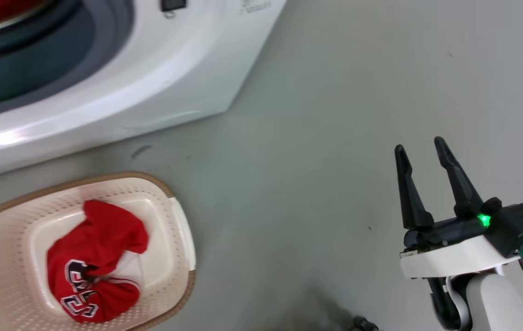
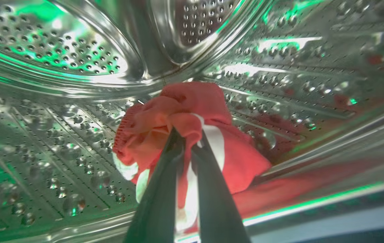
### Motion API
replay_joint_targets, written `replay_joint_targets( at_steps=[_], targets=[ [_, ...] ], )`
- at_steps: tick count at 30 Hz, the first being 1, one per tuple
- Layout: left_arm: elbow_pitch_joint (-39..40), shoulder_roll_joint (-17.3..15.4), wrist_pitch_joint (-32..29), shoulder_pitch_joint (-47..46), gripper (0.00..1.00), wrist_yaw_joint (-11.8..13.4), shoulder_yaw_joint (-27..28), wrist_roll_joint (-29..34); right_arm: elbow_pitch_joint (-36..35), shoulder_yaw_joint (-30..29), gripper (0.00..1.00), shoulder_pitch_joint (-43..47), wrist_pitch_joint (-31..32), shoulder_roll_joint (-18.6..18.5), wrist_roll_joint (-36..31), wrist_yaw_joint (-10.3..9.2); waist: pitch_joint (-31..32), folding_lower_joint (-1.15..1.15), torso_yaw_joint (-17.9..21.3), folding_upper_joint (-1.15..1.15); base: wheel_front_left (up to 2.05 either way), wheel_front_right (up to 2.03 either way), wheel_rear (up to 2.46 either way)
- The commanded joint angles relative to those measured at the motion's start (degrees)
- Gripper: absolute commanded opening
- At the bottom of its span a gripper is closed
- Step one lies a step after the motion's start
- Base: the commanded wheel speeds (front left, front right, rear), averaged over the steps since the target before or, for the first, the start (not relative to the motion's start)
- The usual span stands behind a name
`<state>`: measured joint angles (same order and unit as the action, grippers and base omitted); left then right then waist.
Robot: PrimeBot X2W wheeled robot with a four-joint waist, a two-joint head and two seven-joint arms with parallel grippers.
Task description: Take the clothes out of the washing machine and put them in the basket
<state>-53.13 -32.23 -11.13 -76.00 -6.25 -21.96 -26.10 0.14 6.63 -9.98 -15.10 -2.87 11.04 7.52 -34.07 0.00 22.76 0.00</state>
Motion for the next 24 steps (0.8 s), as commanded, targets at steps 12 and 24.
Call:
replay_joint_targets(
  at_steps=[12,24],
  targets=[
    [0.28,6.65,19.41,15.81,0.0,-0.62,0.97,-4.05,1.65,-2.42,1.0,2.03,-0.09,0.0,-3.05,-0.05,12.64,0.0,-8.53,0.0,0.0,0.0,0.0],
    [11.05,9.91,26.39,29.16,0.0,0.01,4.22,-4.56,2.81,-3.92,1.0,4.94,-0.09,0.01,-5.24,-0.05,20.4,0.0,-12.85,0.0,0.0,0.0,0.0]
  ],
)
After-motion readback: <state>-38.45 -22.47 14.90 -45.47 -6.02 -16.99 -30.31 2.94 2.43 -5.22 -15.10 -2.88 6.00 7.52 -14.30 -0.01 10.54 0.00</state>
